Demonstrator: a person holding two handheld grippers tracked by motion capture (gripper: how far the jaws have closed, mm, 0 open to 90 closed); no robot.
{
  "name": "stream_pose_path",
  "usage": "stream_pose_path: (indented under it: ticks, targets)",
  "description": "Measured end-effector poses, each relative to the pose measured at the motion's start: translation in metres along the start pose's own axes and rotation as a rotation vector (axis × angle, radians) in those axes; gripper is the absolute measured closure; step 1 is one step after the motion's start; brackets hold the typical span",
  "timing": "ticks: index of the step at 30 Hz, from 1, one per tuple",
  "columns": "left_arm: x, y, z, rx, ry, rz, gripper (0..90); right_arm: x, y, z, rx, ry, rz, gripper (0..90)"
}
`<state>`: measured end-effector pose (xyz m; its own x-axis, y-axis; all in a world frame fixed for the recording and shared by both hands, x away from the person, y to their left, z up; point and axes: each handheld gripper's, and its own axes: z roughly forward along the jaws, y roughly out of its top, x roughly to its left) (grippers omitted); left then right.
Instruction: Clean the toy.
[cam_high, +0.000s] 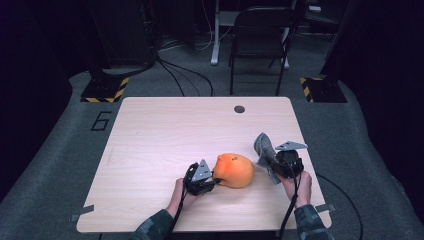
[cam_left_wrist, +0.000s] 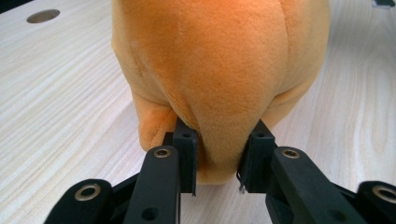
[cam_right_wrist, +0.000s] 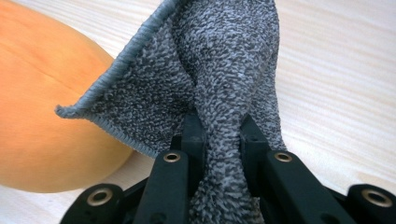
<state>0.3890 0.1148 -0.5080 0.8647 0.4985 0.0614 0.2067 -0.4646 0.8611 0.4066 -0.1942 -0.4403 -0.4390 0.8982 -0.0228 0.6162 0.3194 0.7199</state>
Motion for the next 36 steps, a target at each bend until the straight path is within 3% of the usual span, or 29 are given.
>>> stream_pose_path:
  ticks: [4, 9, 14, 18, 24, 29, 36]
  targets:
    - [0.0, 0.001, -0.002, -0.027, -0.008, -0.003, 74.0, -0.003, -0.001, 0.002, 0.009, -0.004, 0.01, 77.0]
    - [0.003, 0.006, -0.009, -0.077, -0.039, -0.059, 74.8, -0.006, 0.0, -0.002, -0.008, -0.017, 0.01, 77.1]
    - [0.008, 0.015, -0.025, -0.142, -0.083, -0.161, 74.6, -0.01, 0.001, -0.008, -0.03, -0.025, 0.022, 77.1]
    - [0.009, 0.021, -0.035, -0.162, -0.091, -0.209, 74.5, -0.012, 0.004, -0.015, -0.048, -0.03, 0.018, 77.1]
    - [0.011, 0.026, -0.042, -0.145, -0.114, -0.275, 74.3, -0.01, 0.008, -0.022, -0.07, -0.03, 0.015, 77.1]
    - [0.011, 0.027, -0.04, -0.115, -0.142, -0.355, 74.1, -0.003, 0.012, -0.026, -0.082, -0.021, -0.015, 77.1]
    - [0.013, 0.021, -0.033, -0.061, -0.172, -0.475, 74.0, 0.019, 0.025, -0.04, -0.125, 0.011, -0.063, 77.1]
